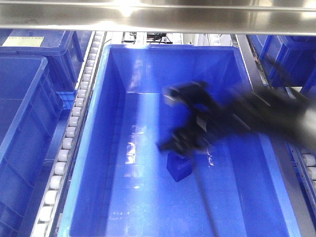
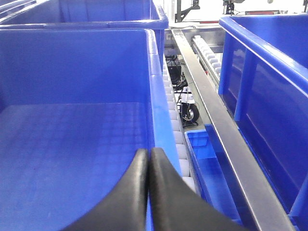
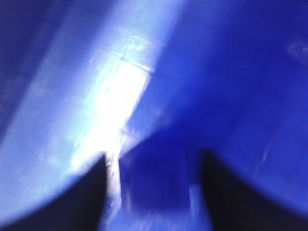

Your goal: Pour parts from conveyor to right shelf

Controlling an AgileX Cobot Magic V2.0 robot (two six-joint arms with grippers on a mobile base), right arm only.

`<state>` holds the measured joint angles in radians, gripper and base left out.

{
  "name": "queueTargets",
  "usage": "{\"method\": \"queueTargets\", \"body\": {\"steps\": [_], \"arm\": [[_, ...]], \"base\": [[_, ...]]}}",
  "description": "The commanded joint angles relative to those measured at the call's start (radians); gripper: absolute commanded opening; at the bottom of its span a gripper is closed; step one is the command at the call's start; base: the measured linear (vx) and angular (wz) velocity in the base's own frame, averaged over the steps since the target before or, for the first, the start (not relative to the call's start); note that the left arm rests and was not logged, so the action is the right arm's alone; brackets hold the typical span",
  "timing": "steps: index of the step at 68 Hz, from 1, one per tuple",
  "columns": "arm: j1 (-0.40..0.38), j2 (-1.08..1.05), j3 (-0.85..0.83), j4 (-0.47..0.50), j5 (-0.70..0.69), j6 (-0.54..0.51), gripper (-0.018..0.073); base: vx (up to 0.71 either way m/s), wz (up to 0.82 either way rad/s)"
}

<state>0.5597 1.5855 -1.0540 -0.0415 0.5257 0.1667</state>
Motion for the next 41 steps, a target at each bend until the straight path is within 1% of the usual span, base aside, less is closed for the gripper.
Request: {"method": "queueTargets", "body": {"steps": [1, 2, 3, 5, 11, 20, 41], "arm": [[-0.002, -0.136, 0.106, -0.01, -0.163, 0.009, 0.0095], [-0.002, -0.152, 0.125, -0.01, -0.176, 0.008, 0.0081], [-0.002, -0.176, 0.153, -0.01, -0.188, 0.007, 0.0037], [-0.002, -0.208, 0.187, -0.01, -0.212, 0.004, -0.0017], [-0.002, -0.305, 0.271, -0.01, -0.243, -0.003, -0.0012], [-0.002, -0.459, 0.361, -0.007, -0.224, -0.01, -0.001], [-0.003, -0.842, 0.439, -0.008, -0.114, -0.01, -0.001]], "base": [[0.0, 0.0], [0.0, 0.0], [0.0, 0.0], [0.0, 0.0], [0.0, 0.0], [0.0, 0.0], [0.0, 0.0]]}}
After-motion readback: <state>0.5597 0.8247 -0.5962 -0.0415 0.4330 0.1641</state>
